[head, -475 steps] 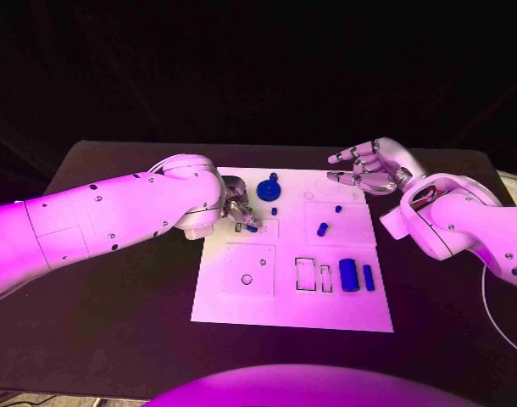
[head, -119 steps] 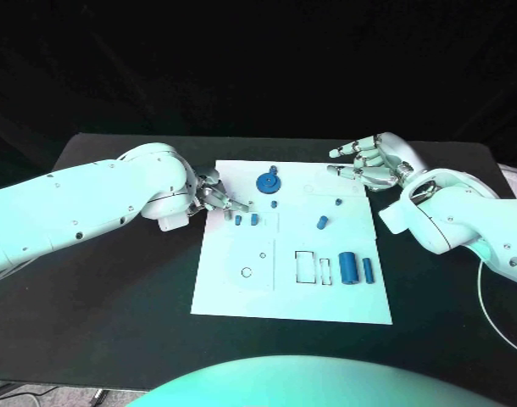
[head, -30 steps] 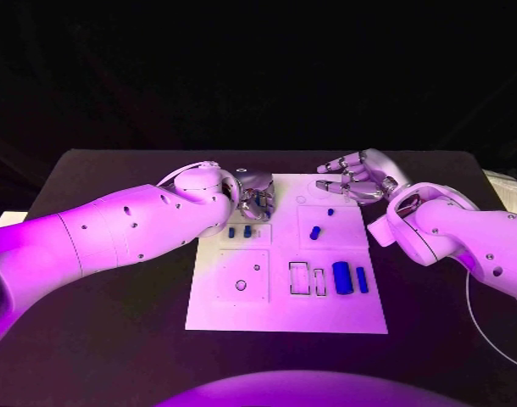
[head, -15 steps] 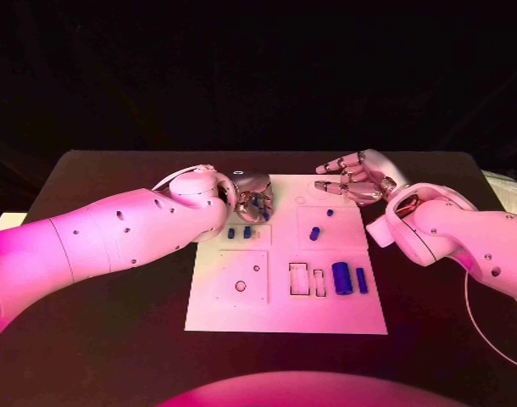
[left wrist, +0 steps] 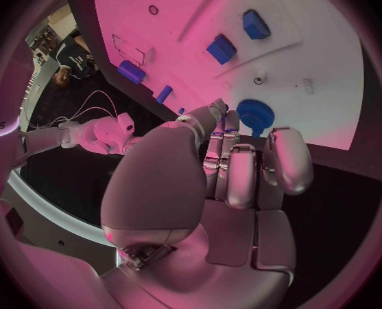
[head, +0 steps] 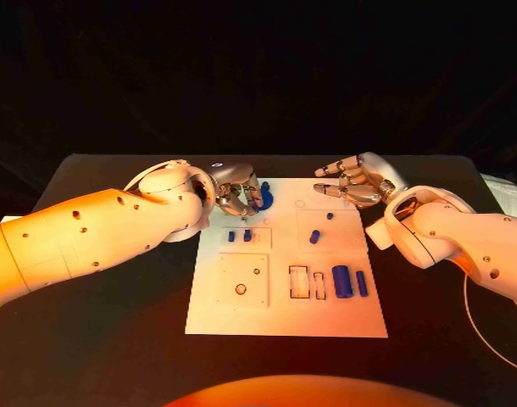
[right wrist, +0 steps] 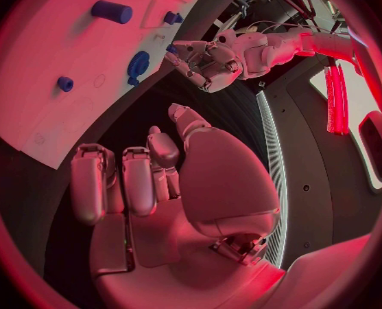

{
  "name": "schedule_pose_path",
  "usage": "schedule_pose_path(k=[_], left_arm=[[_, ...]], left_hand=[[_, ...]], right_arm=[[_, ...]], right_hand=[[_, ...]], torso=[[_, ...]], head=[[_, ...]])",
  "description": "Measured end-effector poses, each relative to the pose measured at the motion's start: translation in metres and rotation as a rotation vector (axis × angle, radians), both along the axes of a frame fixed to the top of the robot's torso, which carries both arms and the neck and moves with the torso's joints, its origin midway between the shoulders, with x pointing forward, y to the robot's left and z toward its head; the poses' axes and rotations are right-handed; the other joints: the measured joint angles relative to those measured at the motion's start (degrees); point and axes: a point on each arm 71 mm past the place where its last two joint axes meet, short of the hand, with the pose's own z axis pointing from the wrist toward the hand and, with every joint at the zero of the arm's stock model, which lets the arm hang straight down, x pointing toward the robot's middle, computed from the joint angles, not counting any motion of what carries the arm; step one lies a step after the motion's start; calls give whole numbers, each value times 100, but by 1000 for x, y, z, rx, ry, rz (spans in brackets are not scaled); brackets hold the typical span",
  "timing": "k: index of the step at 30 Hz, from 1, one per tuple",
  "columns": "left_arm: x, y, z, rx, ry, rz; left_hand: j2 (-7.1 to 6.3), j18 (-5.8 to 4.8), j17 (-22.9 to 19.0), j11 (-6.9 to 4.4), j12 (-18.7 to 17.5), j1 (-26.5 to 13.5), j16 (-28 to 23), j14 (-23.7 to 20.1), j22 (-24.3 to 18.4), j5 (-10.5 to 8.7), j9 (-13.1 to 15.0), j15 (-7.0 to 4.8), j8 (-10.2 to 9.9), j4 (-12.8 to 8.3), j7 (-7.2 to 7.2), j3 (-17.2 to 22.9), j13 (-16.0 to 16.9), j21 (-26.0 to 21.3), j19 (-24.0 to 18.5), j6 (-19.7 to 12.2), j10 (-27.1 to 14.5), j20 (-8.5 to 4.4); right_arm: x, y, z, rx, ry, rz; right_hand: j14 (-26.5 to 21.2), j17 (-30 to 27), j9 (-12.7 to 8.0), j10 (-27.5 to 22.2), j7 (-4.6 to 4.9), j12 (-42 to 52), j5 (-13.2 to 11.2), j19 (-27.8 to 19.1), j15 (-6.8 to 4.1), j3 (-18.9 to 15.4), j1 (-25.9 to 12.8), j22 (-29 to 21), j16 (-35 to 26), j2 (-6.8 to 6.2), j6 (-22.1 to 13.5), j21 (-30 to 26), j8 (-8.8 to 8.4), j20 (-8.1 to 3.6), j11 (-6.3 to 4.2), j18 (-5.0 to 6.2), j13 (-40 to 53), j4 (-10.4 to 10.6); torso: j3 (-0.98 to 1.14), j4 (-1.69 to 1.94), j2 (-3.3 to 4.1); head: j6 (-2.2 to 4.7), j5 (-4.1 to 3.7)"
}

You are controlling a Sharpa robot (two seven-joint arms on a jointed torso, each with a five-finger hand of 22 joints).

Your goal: Assemble the parts on the task board

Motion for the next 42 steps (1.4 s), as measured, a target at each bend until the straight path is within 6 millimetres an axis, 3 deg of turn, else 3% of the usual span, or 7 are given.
schedule_pose_path(k=[8, 16, 42], left_arm=[[3, 20, -1, -5, 26, 53], [7, 29, -8, 8, 57, 83], [7, 19, -19, 38, 89, 69]], left_hand=[[16, 0, -14, 0, 0, -30, 0, 0, -1, 0, -9, 0, 0, 0, 0, 0, 0, 5, 0, 0, 0, 0], [-8, 1, -21, 0, -22, -54, 0, 0, -1, 0, -10, 0, 0, 0, 19, 0, 0, 5, 0, 19, 0, 0], [-21, 9, -34, 21, -43, -111, 0, 0, -2, 0, -14, 0, -21, -15, 19, 14, 0, 5, 0, 19, 20, 0]], right_arm=[[0, -1, -1, 0, 2, -1], [-1, -1, -2, 1, 4, -1], [-1, 0, -2, 3, 5, 2]], right_hand=[[0, 0, 0, 0, 0, 0, 0, 0, 0, 0, -31, 0, 0, 31, 0, 0, 0, 0, 0, 0, 0, 0], [0, -1, 0, 0, 0, 0, 0, 0, 0, 0, -31, 0, 0, 31, 0, 0, 0, 0, 0, 0, 0, 0], [0, -3, 0, 0, 0, 0, 0, 0, 0, 0, -30, 0, 0, 30, 0, 0, 0, 0, 0, 0, 0, 0]], torso=[[-4, 2, 2], [-5, -10, 11], [3, -15, 10]], head=[[-4, 27], [-24, 43], [-57, 47]])
